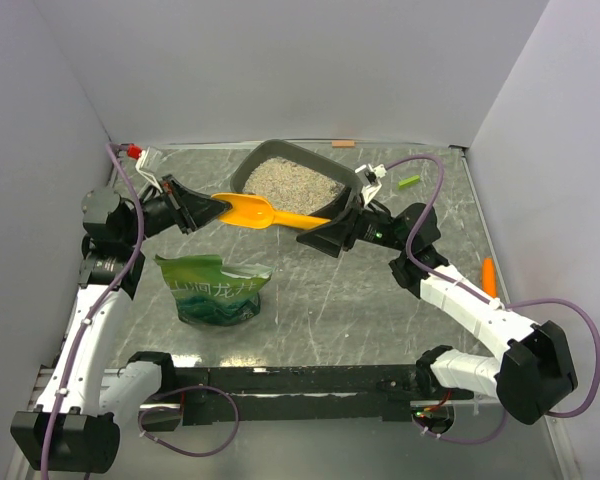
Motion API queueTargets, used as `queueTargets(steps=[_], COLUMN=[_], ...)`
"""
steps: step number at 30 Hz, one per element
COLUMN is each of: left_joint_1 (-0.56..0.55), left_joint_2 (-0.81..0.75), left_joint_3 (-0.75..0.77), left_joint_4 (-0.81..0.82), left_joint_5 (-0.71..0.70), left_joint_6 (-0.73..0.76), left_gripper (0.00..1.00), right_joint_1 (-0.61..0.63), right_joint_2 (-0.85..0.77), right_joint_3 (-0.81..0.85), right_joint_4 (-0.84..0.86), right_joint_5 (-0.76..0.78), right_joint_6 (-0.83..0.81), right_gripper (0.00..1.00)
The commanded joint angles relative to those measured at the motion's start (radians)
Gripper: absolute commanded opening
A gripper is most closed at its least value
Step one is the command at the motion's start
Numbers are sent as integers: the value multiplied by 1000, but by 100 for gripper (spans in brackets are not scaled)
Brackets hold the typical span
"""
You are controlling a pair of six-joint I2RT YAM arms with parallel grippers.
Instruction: Fill the litter box with clean litter
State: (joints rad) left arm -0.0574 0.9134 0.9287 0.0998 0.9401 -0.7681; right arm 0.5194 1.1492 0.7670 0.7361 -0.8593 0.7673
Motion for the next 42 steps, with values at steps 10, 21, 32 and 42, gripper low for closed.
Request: queueTargets(steps=[10,21,32,42], left_joint_1=[8,8,8,8], left_joint_2=[-10,-8,-18,-24], left_joint_3=[-10,-24,-36,-36], left_joint_4=[37,52,52,71], left_joint_5=[-17,-18,-24,-35], left_joint_6=[-8,-17,-23,-37], left_gripper=[1,1,1,19], right_joint_1=[7,7,8,7], right_joint_2=[-5,6,23,21], right_joint_3=[45,43,31,43], right_joint_4=[54,89,137,111], right_joint_5=[42,43,54,55], right_joint_6=[-34,-25,-3,-17], right_gripper=[67,54,55,0])
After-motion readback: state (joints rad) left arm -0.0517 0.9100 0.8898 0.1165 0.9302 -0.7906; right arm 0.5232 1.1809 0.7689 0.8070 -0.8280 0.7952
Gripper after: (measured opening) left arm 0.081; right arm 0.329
